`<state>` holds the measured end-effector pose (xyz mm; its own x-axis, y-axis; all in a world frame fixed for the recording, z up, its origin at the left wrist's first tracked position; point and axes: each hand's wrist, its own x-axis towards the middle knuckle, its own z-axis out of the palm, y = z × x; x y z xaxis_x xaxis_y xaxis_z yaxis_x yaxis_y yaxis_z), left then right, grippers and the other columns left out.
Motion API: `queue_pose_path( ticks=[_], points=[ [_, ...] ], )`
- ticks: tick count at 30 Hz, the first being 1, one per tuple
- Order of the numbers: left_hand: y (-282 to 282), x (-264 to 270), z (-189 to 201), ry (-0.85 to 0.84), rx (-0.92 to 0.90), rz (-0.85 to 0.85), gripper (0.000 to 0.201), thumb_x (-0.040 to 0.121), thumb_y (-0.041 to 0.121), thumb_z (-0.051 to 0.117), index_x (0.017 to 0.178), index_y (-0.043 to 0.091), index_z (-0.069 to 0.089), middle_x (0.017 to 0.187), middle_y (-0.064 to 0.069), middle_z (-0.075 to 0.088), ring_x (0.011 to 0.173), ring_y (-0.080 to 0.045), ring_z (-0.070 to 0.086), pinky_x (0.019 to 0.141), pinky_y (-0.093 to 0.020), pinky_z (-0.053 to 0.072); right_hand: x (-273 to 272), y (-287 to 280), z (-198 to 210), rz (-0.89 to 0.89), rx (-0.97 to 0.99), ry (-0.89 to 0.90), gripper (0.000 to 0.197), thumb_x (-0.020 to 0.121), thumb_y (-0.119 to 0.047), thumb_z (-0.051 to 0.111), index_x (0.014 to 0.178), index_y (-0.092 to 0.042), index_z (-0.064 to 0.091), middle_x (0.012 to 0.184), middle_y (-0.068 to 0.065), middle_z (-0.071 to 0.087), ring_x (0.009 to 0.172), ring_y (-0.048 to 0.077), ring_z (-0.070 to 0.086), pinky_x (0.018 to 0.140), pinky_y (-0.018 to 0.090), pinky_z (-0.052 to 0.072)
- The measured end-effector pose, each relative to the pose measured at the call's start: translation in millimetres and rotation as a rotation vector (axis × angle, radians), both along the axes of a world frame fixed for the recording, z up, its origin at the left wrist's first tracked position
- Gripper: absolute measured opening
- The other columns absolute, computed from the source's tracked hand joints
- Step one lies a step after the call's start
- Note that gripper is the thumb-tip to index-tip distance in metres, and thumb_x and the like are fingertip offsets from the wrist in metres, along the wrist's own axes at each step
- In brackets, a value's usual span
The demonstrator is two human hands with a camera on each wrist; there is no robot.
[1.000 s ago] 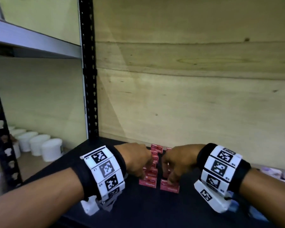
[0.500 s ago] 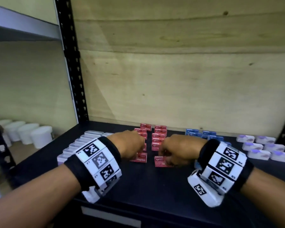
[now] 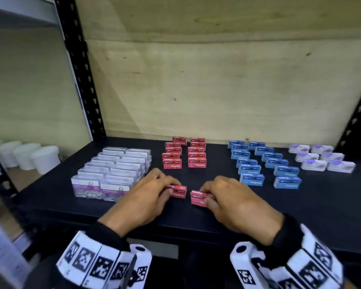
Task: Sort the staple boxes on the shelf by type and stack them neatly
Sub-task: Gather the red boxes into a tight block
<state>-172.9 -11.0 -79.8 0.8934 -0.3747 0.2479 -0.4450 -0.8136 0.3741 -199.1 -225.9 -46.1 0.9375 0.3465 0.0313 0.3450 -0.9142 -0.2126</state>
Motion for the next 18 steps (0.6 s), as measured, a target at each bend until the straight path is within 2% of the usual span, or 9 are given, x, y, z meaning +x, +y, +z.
queue_pose_path(
  ticks=[3, 5, 8, 11, 14, 18],
  points=[
    [3.1, 0.4, -12.8, -0.006, -0.099, -0.001, 0.027, 0.1, 0.03, 0.051, 0.125, 0.039, 0.058, 0.105, 0.017, 0.043, 0.096, 0.008, 0.045, 0.083, -0.01, 0.032, 4.8, -0.3, -13.1, -0.043, 0.102, -0.018, 0.027, 0.102, -0.031, 0.048, 0.126, -0.031, 0.058, 0.113, -0.004, 0.051, 0.112, 0.02, 0.054, 0.094, 0.031, 0.042],
    [4.8, 0.7, -21.1, -0.011, -0.18, -0.014, 0.026, 0.1, 0.03, 0.052, 0.124, 0.039, 0.058, 0.105, 0.019, 0.045, 0.098, 0.01, 0.046, 0.084, -0.009, 0.034, 7.8, -3.2, -19.1, -0.046, 0.179, -0.025, 0.026, 0.101, -0.033, 0.05, 0.125, -0.034, 0.058, 0.106, -0.01, 0.048, 0.105, 0.014, 0.054, 0.091, 0.028, 0.041],
    [7.9, 2.0, -30.9, -0.025, -0.226, 0.005, 0.024, 0.1, 0.032, 0.051, 0.123, 0.04, 0.057, 0.106, 0.022, 0.048, 0.098, 0.002, 0.051, 0.089, -0.019, 0.042, 13.0, -8.1, -29.2, -0.027, 0.303, -0.045, 0.026, 0.099, -0.034, 0.053, 0.124, -0.036, 0.061, 0.099, -0.015, 0.049, 0.09, 0.003, 0.052, 0.084, 0.02, 0.041],
    [8.5, 1.7, -36.5, -0.081, -0.203, 0.013, 0.024, 0.1, 0.033, 0.049, 0.124, 0.038, 0.056, 0.11, 0.023, 0.052, 0.103, 0.001, 0.05, 0.094, -0.028, 0.043, 13.5, -9.7, -40.7, 0.005, 0.447, -0.05, 0.023, 0.097, -0.032, 0.058, 0.119, -0.036, 0.064, 0.094, -0.012, 0.054, 0.079, -0.001, 0.052, 0.073, 0.011, 0.039],
    [7.5, 0.2, -39.1, -0.116, -0.199, 0.021, 0.025, 0.101, 0.031, 0.05, 0.124, 0.036, 0.056, 0.112, 0.02, 0.054, 0.107, -0.003, 0.05, 0.096, -0.031, 0.043, 12.0, -11.7, -48.1, 0.022, 0.55, -0.074, 0.02, 0.096, -0.027, 0.062, 0.113, -0.035, 0.068, 0.09, -0.01, 0.055, 0.074, 0.002, 0.052, 0.071, 0.012, 0.041],
    [6.3, -1.3, -39.4, -0.153, -0.206, 0.019, 0.025, 0.1, 0.028, 0.051, 0.124, 0.034, 0.057, 0.112, 0.019, 0.055, 0.106, -0.003, 0.05, 0.095, -0.029, 0.044, 14.2, -13.8, -53.5, 0.035, 0.556, -0.095, 0.02, 0.096, -0.027, 0.062, 0.112, -0.036, 0.068, 0.09, -0.01, 0.057, 0.075, 0.007, 0.054, 0.07, 0.013, 0.041]
  ],
)
